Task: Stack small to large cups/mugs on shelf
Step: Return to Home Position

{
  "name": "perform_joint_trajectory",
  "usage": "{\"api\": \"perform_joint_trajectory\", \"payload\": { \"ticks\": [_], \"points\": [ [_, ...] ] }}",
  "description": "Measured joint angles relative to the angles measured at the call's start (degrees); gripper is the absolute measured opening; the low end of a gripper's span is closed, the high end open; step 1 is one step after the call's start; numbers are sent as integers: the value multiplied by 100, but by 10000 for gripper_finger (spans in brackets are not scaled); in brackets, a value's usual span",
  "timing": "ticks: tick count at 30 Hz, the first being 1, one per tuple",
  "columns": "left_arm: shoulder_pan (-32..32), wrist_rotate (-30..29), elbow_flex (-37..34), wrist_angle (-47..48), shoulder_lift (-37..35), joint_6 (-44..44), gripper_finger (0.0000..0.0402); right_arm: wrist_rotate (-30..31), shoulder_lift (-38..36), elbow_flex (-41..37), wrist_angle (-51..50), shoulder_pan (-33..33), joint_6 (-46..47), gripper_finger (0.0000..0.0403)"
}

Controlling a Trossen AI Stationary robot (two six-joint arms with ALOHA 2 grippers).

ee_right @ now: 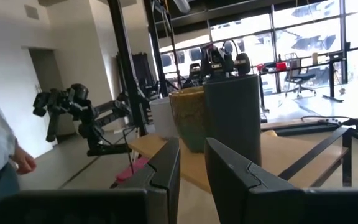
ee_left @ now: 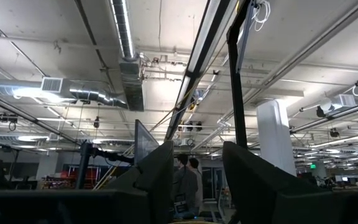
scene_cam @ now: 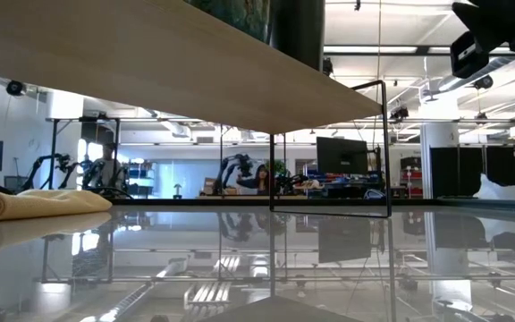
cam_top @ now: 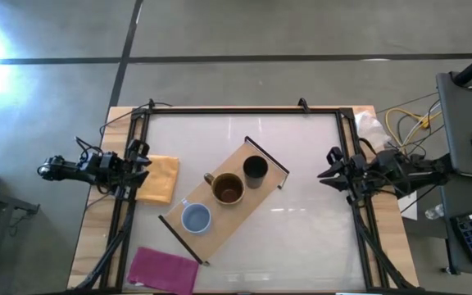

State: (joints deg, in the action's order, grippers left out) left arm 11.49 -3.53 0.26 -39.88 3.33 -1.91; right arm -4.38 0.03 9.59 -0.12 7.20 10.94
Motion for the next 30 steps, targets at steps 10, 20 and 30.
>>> {"api": "perform_joint_trajectory", "payload": {
  "ticks": [10,20,30],
  "points": [
    [0,4,-1,1,0,0,125,135,0,-318,382,0,200,68],
    [0,11,-1,6,-2,0,125,552,122,-912,589,0,879,68],
    [0,11,0,2,-4,0,125,555,136,-908,332,0,859,68]
  ]
}}
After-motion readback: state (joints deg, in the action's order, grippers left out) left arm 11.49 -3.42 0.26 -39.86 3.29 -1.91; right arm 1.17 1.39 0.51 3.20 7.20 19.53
